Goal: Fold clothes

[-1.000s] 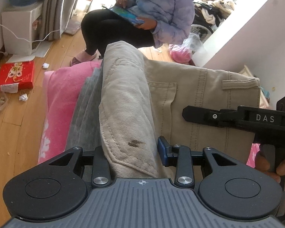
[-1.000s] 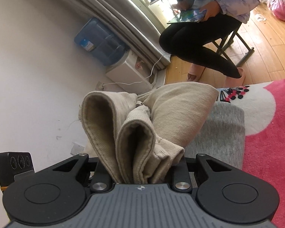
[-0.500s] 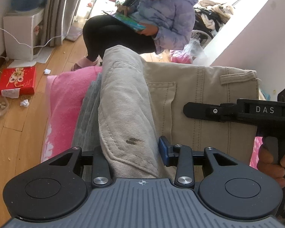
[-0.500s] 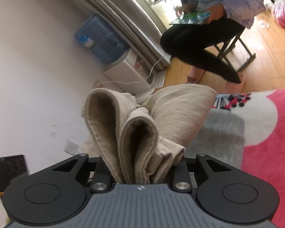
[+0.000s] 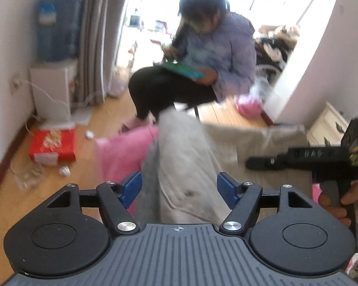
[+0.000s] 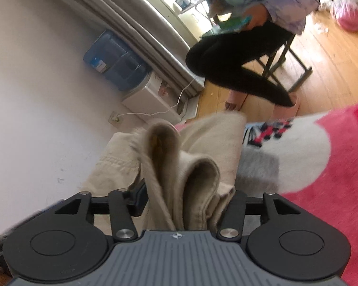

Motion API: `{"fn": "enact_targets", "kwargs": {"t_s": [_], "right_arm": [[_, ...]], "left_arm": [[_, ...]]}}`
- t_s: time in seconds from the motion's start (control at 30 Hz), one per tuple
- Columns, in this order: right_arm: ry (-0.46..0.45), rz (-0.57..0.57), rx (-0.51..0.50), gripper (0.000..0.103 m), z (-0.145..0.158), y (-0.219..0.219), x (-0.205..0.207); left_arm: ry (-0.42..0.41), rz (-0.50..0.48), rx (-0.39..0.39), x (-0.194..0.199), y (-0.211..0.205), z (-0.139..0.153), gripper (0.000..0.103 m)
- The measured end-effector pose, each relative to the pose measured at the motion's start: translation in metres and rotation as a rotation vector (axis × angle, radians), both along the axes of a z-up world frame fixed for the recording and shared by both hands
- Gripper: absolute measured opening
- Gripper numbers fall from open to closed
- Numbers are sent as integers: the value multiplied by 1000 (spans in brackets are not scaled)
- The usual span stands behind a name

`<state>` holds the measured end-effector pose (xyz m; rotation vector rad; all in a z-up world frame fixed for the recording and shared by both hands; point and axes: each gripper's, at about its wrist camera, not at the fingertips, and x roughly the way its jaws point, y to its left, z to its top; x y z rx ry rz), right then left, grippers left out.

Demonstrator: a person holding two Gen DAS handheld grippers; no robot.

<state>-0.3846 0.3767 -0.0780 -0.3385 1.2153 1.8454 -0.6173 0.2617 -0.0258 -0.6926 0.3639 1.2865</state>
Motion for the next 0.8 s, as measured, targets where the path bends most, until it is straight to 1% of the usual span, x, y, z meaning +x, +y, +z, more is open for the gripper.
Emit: {"fn": "enact_targets", "kwargs": {"t_s": [0.03, 0.1, 0.17, 0.2, 0.23, 0.27, 0.3, 0.33, 0.37, 0.4, 0.47, 0.53, 0.6, 0.63, 0.7, 0.77, 0.8], "right_arm": [[-1, 6, 2, 54, 0, 1, 2], [3, 7, 2, 55, 0, 4, 6], [1, 12, 1, 57, -1, 6, 8], [-5, 21, -2, 58, -1, 9, 7], [-15, 37, -8, 61, -1, 12, 7], [-26, 52, -21, 63, -1, 16, 7], [-32, 71, -44, 64, -1, 20, 8], [-27, 87, -79, 64, -2, 25, 12], [-15, 91, -104, 65, -2, 28, 16], [-5, 82, -114, 65, -1, 29, 23], [-10, 31, -109, 73, 3, 31, 41], [-12, -60, -78, 74, 8, 26, 63], [4, -185, -48, 74, 15, 18, 87], [10, -195, -15, 70, 20, 12, 92], [16, -206, 53, 66, 31, -1, 99], [-41, -117, 152, 55, 46, -14, 80], [-81, -62, 197, 53, 51, -18, 68]], "left_arm": [[2, -15, 22, 1, -3, 4, 70], [14, -74, 41, 9, -4, 7, 70], [73, -118, 29, 24, -2, 2, 70], [135, -123, 15, 33, -1, -3, 69], [215, -123, 2, 44, 0, -9, 69], [295, -122, -11, 54, 2, -15, 69], [358, -125, -13, 62, 1, -21, 69], [391, -127, -2, 68, 0, -24, 69], [407, -128, 10, 71, -2, -25, 69], [418, -131, 18, 74, -3, -26, 69], [425, -134, 22, 74, -1, -26, 69], [407, -132, 12, 70, 1, -27, 70], [386, -131, 1, 67, 5, -27, 70], [380, -130, -6, 66, 7, -27, 70], [364, -127, -14, 64, 6, -28, 70], [346, -123, -21, 63, 4, -29, 70], [333, -118, -27, 62, 2, -30, 70]]}}
